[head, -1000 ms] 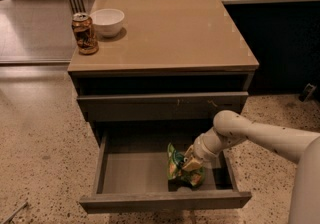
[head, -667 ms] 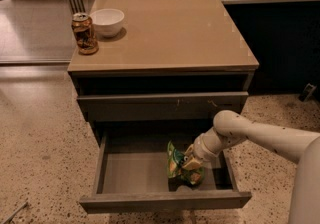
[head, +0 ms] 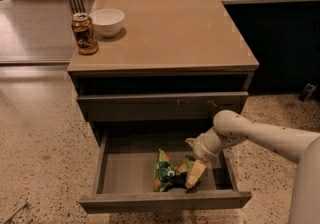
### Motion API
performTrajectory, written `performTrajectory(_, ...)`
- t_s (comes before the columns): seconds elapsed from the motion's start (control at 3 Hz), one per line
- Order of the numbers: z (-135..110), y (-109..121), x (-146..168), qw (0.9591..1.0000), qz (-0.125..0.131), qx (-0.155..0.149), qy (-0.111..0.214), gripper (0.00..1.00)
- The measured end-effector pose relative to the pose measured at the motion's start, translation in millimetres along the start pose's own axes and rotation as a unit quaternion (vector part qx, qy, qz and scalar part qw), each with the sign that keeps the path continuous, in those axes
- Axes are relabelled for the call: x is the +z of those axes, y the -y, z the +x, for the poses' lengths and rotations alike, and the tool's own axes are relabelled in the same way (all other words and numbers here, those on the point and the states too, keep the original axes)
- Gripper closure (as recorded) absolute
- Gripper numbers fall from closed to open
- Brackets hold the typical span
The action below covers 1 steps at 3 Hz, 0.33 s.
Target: Place green rice chip bag into middle drawer
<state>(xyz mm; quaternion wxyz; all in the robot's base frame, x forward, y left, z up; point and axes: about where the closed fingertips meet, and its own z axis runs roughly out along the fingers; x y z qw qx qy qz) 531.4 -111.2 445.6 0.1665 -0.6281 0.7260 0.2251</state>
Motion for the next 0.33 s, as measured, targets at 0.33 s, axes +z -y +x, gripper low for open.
performTrajectory(0.33, 0.0, 0.0, 0.0, 1.0, 0.0, 0.0, 0.0, 0.0)
